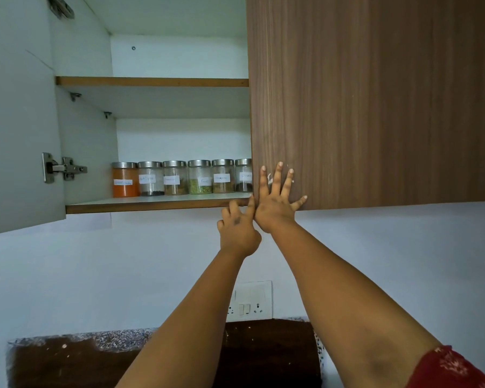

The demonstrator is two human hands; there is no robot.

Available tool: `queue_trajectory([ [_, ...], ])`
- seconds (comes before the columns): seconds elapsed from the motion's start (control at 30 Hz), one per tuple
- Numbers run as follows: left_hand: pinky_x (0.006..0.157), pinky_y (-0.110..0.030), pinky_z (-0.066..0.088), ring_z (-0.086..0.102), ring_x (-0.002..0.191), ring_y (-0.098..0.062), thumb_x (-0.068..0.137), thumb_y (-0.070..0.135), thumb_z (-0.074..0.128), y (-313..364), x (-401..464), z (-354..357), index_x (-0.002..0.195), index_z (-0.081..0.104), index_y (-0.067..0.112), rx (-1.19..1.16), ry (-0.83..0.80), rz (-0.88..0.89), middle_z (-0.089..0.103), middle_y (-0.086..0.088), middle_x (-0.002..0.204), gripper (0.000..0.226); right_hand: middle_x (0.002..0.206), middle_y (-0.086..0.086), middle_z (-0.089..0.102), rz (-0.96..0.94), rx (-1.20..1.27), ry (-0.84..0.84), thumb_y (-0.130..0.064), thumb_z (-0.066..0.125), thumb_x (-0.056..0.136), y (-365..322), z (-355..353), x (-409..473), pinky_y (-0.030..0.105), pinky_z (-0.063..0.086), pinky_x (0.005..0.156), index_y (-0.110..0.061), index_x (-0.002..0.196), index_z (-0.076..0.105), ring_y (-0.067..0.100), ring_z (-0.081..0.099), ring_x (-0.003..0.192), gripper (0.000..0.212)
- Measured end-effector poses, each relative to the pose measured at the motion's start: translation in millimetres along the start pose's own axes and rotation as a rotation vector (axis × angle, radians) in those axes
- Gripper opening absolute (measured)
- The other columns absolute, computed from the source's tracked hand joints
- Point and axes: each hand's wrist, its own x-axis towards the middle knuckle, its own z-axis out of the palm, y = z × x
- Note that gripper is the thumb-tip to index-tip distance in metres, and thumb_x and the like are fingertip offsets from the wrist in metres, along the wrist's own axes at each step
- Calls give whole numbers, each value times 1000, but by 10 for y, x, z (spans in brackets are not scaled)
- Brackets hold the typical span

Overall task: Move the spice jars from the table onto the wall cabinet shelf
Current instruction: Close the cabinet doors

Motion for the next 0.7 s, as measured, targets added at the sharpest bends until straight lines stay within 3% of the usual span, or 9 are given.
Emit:
queue_trajectory([
  [0.1, 93, -36, 31, 31, 118, -27, 84, 19, 54, -48, -16, 7, 154, 13, 34, 21, -5, 22, 28, -7, 135, 82, 141, 0, -55, 13, -31, -46, -61, 40, 93, -6, -45, -12, 77, -1, 101, -35, 141, -38, 33, -42, 136, 95],
  [0.27, 89, -34, 30, 34, 117, -24, 83, 18, 53, -83, -195, 6, 153, 22, 32, -72, 31, 35, 38, -3, 131, 77, 144, 4, -52, -32, -108, -242, -57, 71, 76, 40, -351, -87, 71, 5, 108, -32, 144, -35, 35, -41, 136, 128],
  [0.33, 89, -35, 31, 35, 118, -24, 84, 18, 52, -94, -331, -30, 153, 23, 30, -75, 66, 41, 41, -3, 133, 76, 151, 5, -43, -29, -86, -228, -56, 70, 78, 49, -482, -207, 69, -1, 109, -33, 148, -28, 33, -35, 141, 122],
  [0.53, 95, -40, 31, 33, 125, -27, 86, 26, 53, -47, -665, -367, 154, 18, 26, -99, 130, -44, 40, -8, 142, 76, 163, 7, -8, -74, -122, 92, -46, 68, 82, 112, -578, -824, 64, -3, 112, -32, 155, -1, 32, -14, 149, 102],
  [0.7, 97, -42, 32, 33, 127, -26, 86, 30, 54, 107, -1090, -797, 153, 22, 26, -163, 191, -75, 43, -7, 141, 75, 161, 10, 5, -5, -81, 93, -45, 69, 81, 136, -732, -1380, 64, 3, 115, -30, 152, 15, 33, -4, 149, 90],
])
